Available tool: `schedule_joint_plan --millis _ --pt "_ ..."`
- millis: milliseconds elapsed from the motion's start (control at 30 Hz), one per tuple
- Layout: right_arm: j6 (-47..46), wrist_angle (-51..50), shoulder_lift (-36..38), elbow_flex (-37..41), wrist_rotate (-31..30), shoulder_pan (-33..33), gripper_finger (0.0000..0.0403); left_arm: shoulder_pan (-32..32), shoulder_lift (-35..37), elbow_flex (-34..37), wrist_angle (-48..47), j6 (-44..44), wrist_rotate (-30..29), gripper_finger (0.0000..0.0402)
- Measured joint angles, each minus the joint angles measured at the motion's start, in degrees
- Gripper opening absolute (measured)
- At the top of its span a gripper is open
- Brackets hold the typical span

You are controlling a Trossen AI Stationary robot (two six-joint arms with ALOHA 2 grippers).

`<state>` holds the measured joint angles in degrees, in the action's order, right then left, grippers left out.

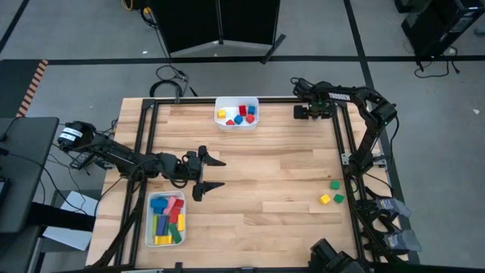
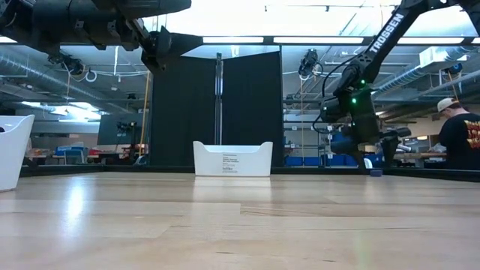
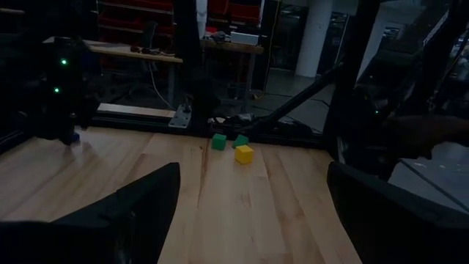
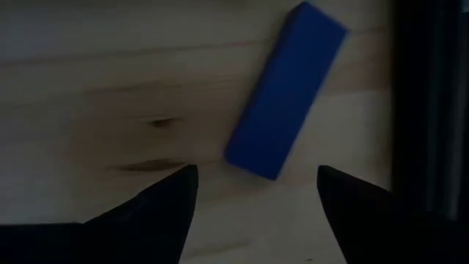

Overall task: Sort blocks by size
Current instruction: Put the violet rectangular block into the bottom white bin

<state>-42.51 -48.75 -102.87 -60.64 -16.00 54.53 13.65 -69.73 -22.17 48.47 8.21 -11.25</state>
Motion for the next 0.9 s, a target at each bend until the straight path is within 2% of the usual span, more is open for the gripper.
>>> schedule_joint_plan --millis 200,367,900 --pt "-5.2 0.2 -0.1 0.0 -2.2 1.1 0.0295 0.0 0.0 0.0 0.0 -0.3 0.0 0.0353" --pt "-9.1 1.1 -0.1 0.6 -2.8 1.7 0.0277 0.0 0.0 0.0 -0.1 -0.5 0.0 0.0353" --pt "-12.7 4.0 -0.2 1.5 -5.0 1.4 0.0161 0.0 0.0 0.0 -0.3 -1.7 1.3 0.0353"
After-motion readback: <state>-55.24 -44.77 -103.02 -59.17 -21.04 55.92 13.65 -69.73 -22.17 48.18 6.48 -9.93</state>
